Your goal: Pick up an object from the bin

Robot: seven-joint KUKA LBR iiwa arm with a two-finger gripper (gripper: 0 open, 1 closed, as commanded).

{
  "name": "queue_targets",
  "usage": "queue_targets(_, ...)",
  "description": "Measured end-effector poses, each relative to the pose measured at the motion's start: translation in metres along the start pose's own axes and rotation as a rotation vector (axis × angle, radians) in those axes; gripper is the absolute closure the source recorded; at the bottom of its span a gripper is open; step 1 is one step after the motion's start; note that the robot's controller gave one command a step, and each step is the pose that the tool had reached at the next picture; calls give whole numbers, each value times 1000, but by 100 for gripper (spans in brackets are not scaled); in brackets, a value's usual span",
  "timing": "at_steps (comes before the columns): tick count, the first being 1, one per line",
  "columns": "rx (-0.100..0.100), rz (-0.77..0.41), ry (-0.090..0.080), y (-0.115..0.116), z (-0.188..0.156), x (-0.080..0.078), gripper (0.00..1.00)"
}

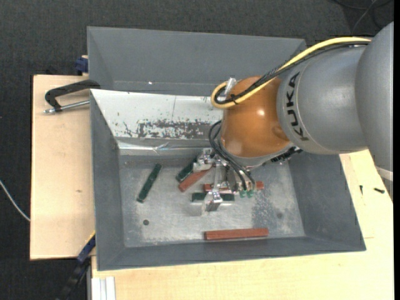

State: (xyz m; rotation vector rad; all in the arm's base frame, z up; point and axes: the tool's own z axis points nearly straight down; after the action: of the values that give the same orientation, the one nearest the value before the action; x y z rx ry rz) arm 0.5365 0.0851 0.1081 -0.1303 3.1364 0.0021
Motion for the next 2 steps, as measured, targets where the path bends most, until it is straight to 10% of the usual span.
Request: queue_targets(2, 0, -74, -1, -74, 3, -12, 0)
